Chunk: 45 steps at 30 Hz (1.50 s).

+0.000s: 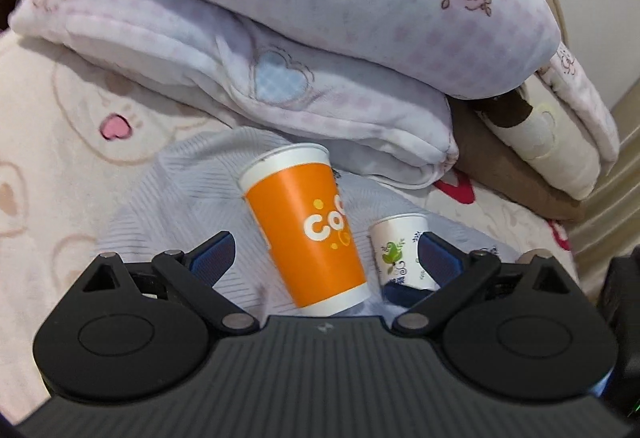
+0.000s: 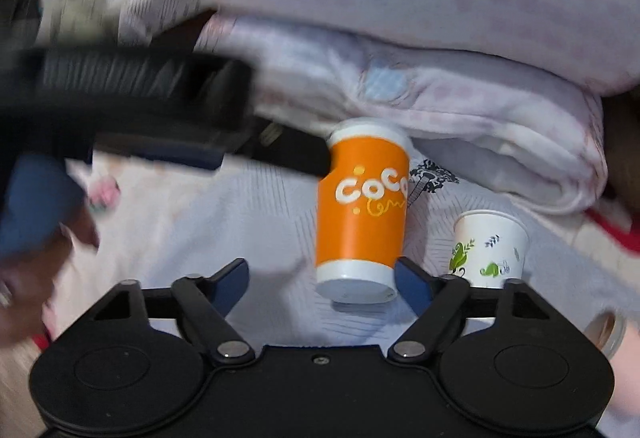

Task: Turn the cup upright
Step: 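Move the left tool toward the lying orange COCO cup while the right tool approaches it too, then close the left gripper on the orange cup while the right gripper closes on its body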

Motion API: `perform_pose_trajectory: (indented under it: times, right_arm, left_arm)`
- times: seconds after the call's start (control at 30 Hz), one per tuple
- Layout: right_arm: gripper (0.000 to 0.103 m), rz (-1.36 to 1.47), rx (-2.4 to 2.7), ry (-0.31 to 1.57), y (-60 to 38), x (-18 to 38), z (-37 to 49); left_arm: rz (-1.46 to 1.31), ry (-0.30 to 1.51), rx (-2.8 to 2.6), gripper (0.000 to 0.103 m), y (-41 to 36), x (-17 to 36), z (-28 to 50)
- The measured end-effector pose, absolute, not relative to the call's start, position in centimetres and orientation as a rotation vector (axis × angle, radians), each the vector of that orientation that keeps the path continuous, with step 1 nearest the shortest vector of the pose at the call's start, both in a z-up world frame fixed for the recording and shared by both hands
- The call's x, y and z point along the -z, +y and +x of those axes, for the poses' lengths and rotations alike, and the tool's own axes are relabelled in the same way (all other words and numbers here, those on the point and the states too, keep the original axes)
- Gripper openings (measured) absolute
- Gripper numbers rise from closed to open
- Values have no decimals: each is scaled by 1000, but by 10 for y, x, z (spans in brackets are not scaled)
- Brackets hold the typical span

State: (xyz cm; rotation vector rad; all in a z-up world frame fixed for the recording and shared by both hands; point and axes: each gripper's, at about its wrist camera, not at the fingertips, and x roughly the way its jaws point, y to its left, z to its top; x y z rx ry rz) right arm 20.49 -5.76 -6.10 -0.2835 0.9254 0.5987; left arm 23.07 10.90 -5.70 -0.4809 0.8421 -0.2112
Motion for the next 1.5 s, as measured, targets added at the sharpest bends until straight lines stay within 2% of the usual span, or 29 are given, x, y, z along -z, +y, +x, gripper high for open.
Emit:
perform_pose_trajectory:
  times: [0.1,0.23,0.5,0.57,0.63,0.9,1.03,1.23,1.5]
  right_arm:
    - [77,-313,-596,904,-57,70,207]
    - [79,-291,-564,869,-61,76,217]
    - [78,-271,-561,871,-61,84,226]
    - [76,-273,-545,875,-59,89,227]
    - [69,-247,-546,884,-61,88,226]
    - [68,-209,-550,905,-64,86,222]
    - [68,-189,-534,918,-68,84,221]
    - [68,-176,-494,953,-78,71,199]
    - [68,-213,-502,989,-78,55,170]
  left_arm:
    - [-496,851,208,94,111,69,238]
    - [-544,908,233,82,113,88,251]
    - [-578,883,268,80,110,100,257]
    - [-565,874,249,80,108,101,257]
    - [-571,870,240,80,110,104,259]
    - [-756,926,263,80,114,118,263]
    - [-718,926,243,80,110,118,262]
    - [-705,1014,292,58,95,120,258]
    - [-619,1040,327,54,88,97,225]
